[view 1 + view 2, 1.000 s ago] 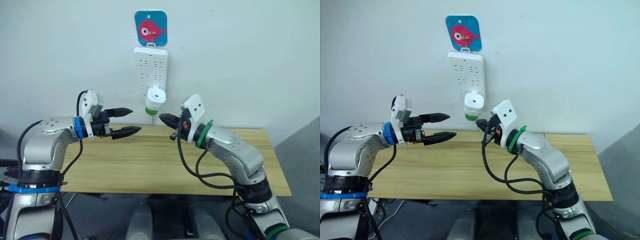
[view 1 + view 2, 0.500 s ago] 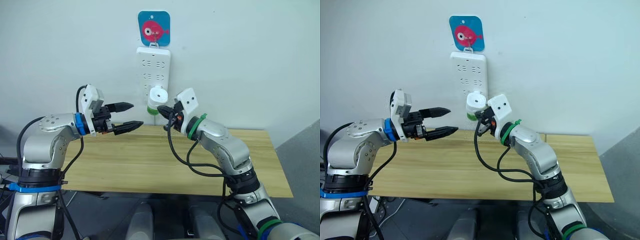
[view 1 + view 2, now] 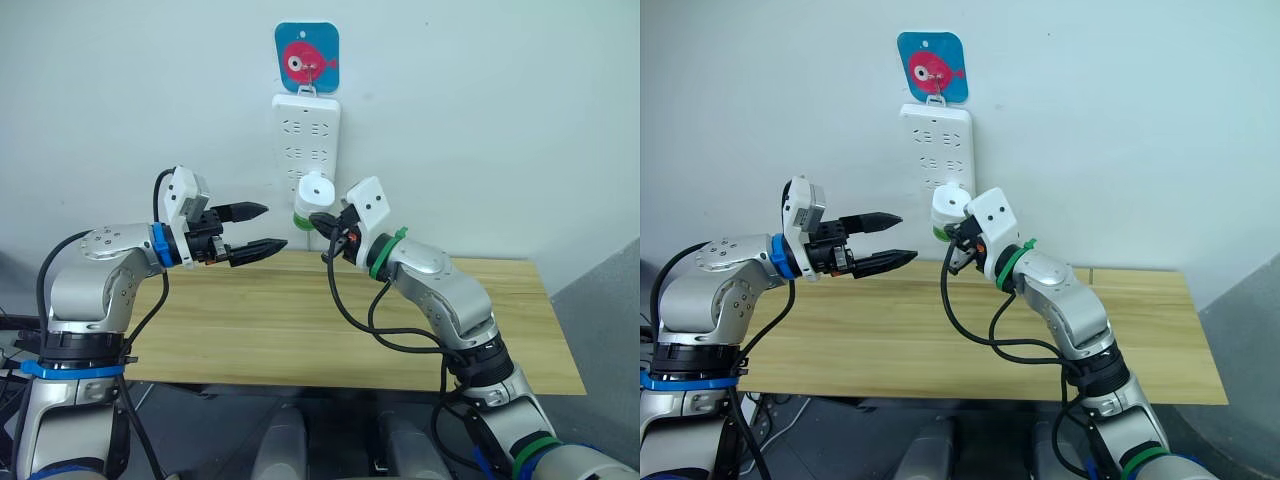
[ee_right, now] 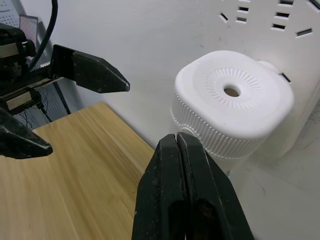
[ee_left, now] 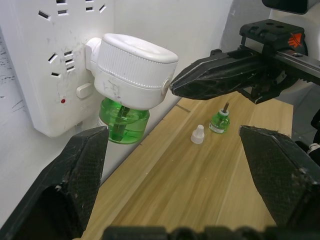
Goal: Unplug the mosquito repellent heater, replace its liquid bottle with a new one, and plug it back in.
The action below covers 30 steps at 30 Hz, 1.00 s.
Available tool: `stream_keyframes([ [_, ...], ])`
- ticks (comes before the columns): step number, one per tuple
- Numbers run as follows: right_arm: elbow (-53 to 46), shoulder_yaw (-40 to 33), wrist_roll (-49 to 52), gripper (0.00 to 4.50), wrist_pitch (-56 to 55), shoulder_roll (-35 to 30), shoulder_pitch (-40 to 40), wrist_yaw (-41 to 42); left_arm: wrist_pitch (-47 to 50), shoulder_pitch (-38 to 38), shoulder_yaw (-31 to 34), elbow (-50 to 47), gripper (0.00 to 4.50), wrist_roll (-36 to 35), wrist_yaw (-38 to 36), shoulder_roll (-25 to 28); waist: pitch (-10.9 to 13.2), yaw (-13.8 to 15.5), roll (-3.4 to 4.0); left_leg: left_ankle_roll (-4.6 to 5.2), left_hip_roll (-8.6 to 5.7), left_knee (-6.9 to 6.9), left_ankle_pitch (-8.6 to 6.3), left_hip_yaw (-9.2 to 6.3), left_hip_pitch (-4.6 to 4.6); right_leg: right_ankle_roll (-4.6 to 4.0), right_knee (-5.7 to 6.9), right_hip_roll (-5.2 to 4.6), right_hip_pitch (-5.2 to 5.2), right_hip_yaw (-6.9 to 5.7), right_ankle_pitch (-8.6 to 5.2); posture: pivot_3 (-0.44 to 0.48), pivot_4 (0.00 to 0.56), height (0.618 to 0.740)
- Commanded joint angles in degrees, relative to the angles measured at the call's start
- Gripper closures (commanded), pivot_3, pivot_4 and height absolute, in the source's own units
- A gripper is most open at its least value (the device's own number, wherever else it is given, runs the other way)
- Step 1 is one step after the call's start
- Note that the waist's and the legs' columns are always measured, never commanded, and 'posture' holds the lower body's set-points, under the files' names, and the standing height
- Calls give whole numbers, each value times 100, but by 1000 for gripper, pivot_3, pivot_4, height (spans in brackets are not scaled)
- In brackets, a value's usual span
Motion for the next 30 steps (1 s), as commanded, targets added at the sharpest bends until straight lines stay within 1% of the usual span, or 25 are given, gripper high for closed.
stream_keyframes([
  [1,-48,-69,-27,4477,-79,62,-108,-19,-98,-91,59,-61,0,-42,-21,46,0,0,0,0,0,-1,0,0,1,-1,1,0,0,0,0,256,189,740],
  [8,127,-123,-206,4477,-182,139,-227,-232,-124,-125,30,-15,0,-21,0,5,1,-3,1,0,0,-1,0,2,8,-3,9,0,0,1,-2,255,192,740],
  [12,187,-320,-280,4477,-198,296,-239,-502,-134,-146,23,14,0,-21,-9,-5,1,-2,2,0,1,-1,0,2,12,-5,17,1,0,1,-4,255,192,740],
  [16,248,-394,-361,4477,-194,278,-233,-628,-149,-181,1,61,0,-7,-18,-21,3,0,2,0,1,2,1,2,19,-8,28,1,2,3,-5,246,192,740],
  [22,182,-463,-322,4477,-168,285,-205,-742,-176,-208,-20,117,0,-1,-43,-31,4,0,3,2,1,4,7,5,23,-40,43,0,2,5,-24,241,191,740],
  [24,67,-451,-229,4477,-99,288,-159,-671,-196,-223,-29,150,0,6,-56,-31,5,1,3,5,1,4,10,4,24,-41,45,0,2,4,-24,241,191,740],
  [26,-111,-339,-92,4477,-32,227,-89,-425,-214,-234,-39,172,0,9,-62,-28,5,1,3,6,1,4,11,4,24,-42,46,0,2,4,-25,241,191,740],
  [30,-799,314,57,4477,128,-273,145,401,-275,-218,-46,255,0,55,-87,4,5,-2,3,6,-1,1,11,12,22,-41,38,-3,2,9,-26,238,188,740],
])
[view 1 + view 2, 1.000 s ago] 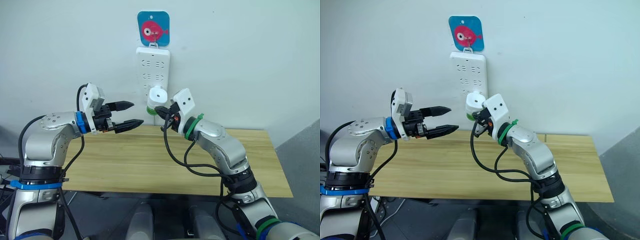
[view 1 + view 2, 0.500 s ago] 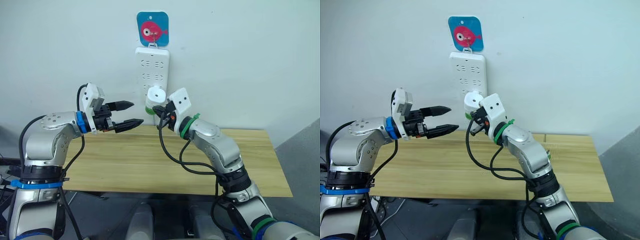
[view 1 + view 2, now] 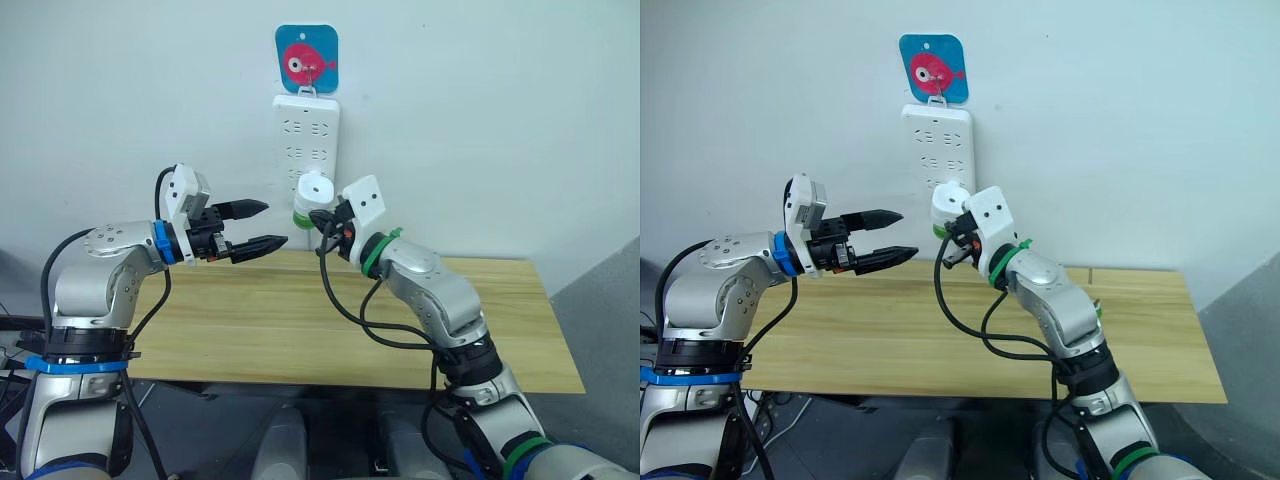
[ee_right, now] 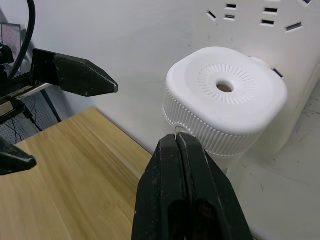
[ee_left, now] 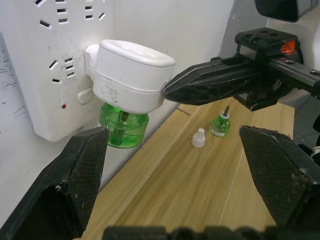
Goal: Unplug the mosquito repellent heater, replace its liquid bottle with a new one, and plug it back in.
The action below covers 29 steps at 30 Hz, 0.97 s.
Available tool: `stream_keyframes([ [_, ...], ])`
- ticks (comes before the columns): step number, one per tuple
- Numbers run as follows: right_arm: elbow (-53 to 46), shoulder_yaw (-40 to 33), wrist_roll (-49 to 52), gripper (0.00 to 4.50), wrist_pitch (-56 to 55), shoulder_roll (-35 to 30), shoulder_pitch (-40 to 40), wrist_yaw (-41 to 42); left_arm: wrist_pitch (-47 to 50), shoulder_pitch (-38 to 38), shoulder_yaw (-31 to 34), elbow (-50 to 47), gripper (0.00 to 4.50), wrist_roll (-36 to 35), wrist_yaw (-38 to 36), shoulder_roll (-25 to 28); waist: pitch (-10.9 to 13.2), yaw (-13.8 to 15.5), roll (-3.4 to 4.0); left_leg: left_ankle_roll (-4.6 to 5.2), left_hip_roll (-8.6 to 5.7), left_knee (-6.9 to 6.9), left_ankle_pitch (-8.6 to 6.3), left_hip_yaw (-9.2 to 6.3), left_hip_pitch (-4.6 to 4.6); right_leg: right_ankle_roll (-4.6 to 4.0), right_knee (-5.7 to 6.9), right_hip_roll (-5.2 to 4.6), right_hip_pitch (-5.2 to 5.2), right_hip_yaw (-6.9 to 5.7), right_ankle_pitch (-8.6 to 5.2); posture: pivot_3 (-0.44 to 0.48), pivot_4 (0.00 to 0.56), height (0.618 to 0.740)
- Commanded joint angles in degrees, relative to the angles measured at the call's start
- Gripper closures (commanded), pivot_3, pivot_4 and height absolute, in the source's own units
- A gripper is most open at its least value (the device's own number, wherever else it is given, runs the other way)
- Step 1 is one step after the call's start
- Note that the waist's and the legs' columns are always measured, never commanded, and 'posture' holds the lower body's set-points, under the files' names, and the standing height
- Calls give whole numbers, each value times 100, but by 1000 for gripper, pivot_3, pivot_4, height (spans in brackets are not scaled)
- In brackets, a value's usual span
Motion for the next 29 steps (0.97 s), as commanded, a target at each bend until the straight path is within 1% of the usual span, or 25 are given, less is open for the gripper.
stream_keyframes([
  [1,-877,388,236,4477,170,-324,143,624,-140,-76,22,28,0,42,-62,69,0,-18,0,0,0,-5,-1,4,0,5,-7,-1,0,2,2,238,188,740],
  [3,-1135,354,384,4477,338,-464,232,747,-196,-59,25,110,0,135,-40,113,0,-22,-1,0,1,-19,-2,4,0,16,-7,-1,-4,-1,6,244,189,740],
  [5,-1385,99,536,4477,494,-647,334,828,-305,-28,42,250,0,287,13,184,1,-27,-1,1,5,-34,-2,0,1,10,-6,4,-10,-5,1,252,188,740],
  [7,-1687,-400,796,4110,696,-984,490,930,-354,-5,118,439,0,419,109,295,1,-16,-2,1,7,-47,-2,-7,2,6,-6,6,-11,-11,-2,257,188,740],
  [9,-1922,-1017,1087,3584,869,-1457,673,1104,-485,28,178,668,0,600,195,474,3,-2,-4,1,6,-56,-2,-11,2,1,-8,5,-11,-16,-8,268,187,740],
  [12,-1990,-1893,1317,2403,853,-2409,991,1501,-682,9,273,1135,0,822,270,808,4,19,-4,0,3,-75,-1,-10,3,1,-34,2,-8,-17,-9,269,185,740],
  [14,-1745,-2370,1341,1831,658,-2957,1207,1770,-827,-121,374,1575,0,916,348,971,3,58,-4,1,2,-83,-2,-9,3,1,-44,1,-6,-18,-9,280,177,740],
  [15,-1563,-2553,1321,1394,524,-3198,1313,1899,-918,-172,411,1771,0,954,367,1033,4,79,-5,1,2,-88,-2,-9,3,2,-51,1,-6,-19,-9,283,176,740],
  [16,-1361,-2715,1281,1075,362,-3411,1409,2024,-1009,-208,439,1941,0,992,368,1094,4,88,-5,1,3,-92,-2,-9,3,2,-55,2,-6,-20,-9,283,176,740],
  [19,-699,-3118,1122,14,-219,-3841,1678,2296,-1266,-245,493,2349,0,1098,327,1255,3,104,-7,1,4,-102,-2,-5,4,2,-68,3,-5,-19,-9,293,167,740],
  [24,-87,-3511,1048,14,-713,-4152,2136,2446,-1616,-145,561,2845,0,1162,179,1425,3,129,-7,2,1,-105,-3,0,3,0,-73,1,-4,-17,-7,298,166,740],
  [29,-58,-3388,1081,14,-780,-4034,2150,2344,-1765,-269,455,2948,0,1279,166,1375,3,129,-7,2,4,-102,-2,-2,6,7,-67,3,-2,-18,-5,297,162,740],
])
